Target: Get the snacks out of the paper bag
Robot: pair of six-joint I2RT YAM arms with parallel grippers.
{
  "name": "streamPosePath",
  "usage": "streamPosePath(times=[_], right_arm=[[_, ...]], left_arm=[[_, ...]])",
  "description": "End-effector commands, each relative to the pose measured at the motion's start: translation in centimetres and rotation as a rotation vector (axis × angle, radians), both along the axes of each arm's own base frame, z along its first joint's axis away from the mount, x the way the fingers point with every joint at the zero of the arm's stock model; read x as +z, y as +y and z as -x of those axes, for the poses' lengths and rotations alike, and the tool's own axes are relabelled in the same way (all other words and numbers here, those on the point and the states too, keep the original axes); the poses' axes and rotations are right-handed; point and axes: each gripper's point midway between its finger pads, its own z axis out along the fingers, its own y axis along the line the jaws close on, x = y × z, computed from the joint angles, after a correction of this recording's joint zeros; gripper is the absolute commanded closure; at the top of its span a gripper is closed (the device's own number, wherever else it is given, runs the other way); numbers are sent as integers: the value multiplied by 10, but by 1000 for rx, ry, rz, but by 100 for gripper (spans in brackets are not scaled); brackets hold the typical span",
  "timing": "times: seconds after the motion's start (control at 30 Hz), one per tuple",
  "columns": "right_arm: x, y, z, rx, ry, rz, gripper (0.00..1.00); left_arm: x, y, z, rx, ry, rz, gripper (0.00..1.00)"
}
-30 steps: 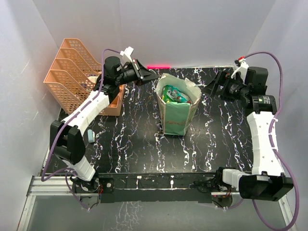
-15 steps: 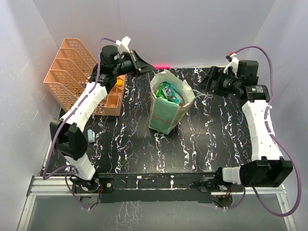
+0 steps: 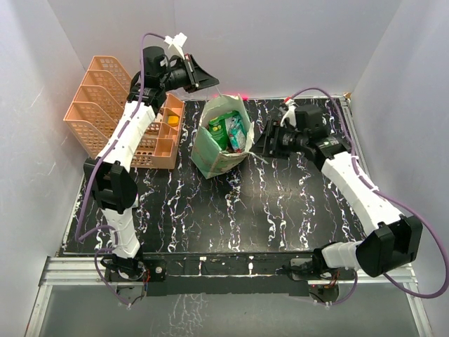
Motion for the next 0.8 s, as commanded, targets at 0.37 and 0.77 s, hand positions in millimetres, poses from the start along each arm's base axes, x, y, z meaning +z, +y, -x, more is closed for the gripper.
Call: streamPosePath(times=[0.37,0.77], right_arm=[[-20,72,40,84,-22,-73,53],[-37,9,78,-81,-29,103,43]], left_arm=[[93,-2,106,-315,-409,152,100],[59,-46,186,-424,-354,148,100]])
